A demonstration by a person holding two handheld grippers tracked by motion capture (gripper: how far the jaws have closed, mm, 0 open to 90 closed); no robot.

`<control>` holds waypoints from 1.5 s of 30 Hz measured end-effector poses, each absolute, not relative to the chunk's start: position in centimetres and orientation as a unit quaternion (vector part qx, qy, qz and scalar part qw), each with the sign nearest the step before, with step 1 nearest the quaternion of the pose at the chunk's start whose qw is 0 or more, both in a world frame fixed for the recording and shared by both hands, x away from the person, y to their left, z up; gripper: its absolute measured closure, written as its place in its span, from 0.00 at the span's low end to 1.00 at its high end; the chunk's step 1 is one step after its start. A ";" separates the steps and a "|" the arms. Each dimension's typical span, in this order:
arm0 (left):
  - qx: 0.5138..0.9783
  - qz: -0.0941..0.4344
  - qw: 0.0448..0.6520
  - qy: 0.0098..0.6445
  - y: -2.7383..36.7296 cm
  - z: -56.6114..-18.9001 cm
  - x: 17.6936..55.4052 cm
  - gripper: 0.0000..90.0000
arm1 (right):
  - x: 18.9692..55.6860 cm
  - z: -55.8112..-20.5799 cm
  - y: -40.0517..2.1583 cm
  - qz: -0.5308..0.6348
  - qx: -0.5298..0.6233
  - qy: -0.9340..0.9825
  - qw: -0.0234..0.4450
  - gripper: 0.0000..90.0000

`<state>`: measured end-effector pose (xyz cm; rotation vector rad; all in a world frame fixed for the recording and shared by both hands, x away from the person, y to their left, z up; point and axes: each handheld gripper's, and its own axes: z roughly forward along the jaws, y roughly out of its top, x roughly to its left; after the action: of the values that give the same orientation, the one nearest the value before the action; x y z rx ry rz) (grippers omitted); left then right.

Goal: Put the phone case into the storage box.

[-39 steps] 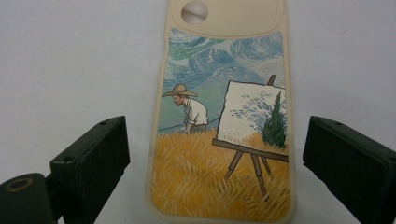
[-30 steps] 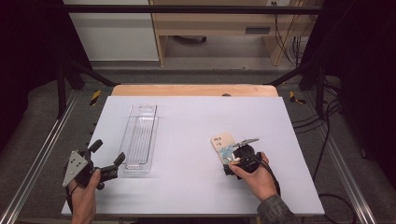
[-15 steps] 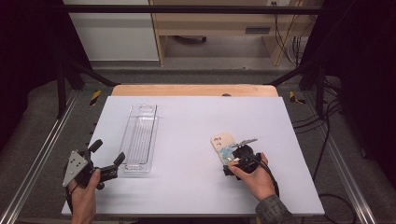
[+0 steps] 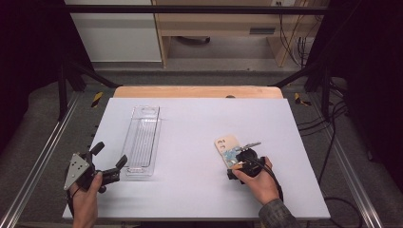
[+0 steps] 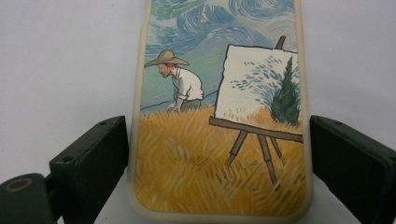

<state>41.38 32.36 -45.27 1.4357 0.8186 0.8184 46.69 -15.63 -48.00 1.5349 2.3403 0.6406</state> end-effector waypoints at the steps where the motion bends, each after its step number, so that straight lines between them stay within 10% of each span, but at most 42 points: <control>1: 0.620 0.353 0.604 0.354 32.4 -45.3 41.4 0.01 | 46.7 -48.0 -15.6 0.221 0.529 0.808 0.134 0.08; 45: 0.619 0.356 0.604 0.355 32.4 -45.2 41.3 0.01 | 46.7 -47.1 -16.4 0.223 0.518 0.816 0.127 0.13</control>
<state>41.31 32.42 -45.17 1.4316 0.8209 0.8231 46.68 -16.41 -47.08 1.5074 2.3741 0.6488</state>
